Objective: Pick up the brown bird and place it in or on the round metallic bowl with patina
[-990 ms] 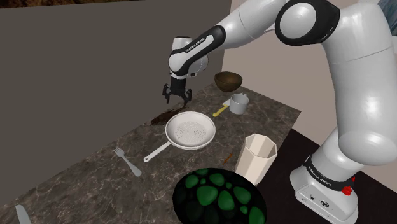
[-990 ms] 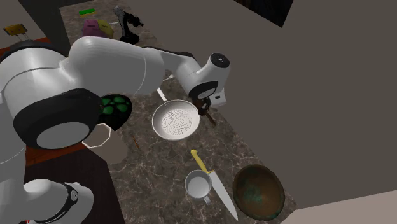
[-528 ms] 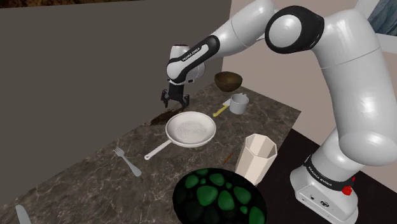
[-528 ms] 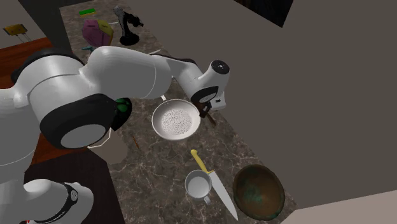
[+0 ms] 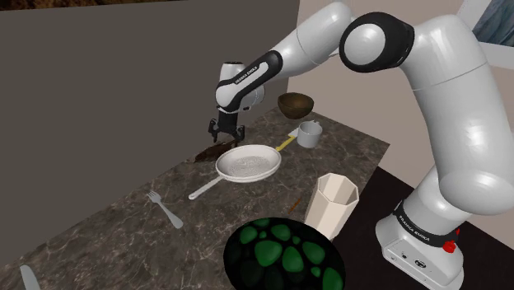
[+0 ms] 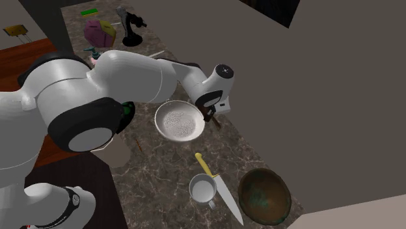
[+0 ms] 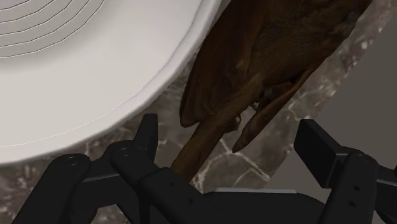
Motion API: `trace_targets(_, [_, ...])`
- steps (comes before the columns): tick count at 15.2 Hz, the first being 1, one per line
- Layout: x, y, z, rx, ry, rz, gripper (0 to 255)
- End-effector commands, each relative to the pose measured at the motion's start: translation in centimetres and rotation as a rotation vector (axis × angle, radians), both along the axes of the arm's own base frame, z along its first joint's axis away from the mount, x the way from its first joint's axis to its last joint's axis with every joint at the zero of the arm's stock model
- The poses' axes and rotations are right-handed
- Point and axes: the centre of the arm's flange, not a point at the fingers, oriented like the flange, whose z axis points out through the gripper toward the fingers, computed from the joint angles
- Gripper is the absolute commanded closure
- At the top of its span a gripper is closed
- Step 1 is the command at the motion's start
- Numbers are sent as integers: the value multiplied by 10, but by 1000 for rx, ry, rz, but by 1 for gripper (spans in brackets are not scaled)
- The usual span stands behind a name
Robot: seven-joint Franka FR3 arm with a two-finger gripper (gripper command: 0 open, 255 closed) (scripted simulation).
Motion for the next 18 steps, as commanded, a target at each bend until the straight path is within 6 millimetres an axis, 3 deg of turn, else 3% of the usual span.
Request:
trace_targets(1, [-1, 0, -2, -1, 5, 1, 0])
trace_targets(2, [-1, 0, -3, 0, 5, 1, 255])
trace_targets(11, [-1, 0, -2, -1, 5, 1, 255])
trace_targets(18, [-1, 0, 35, -1, 5, 1, 255])
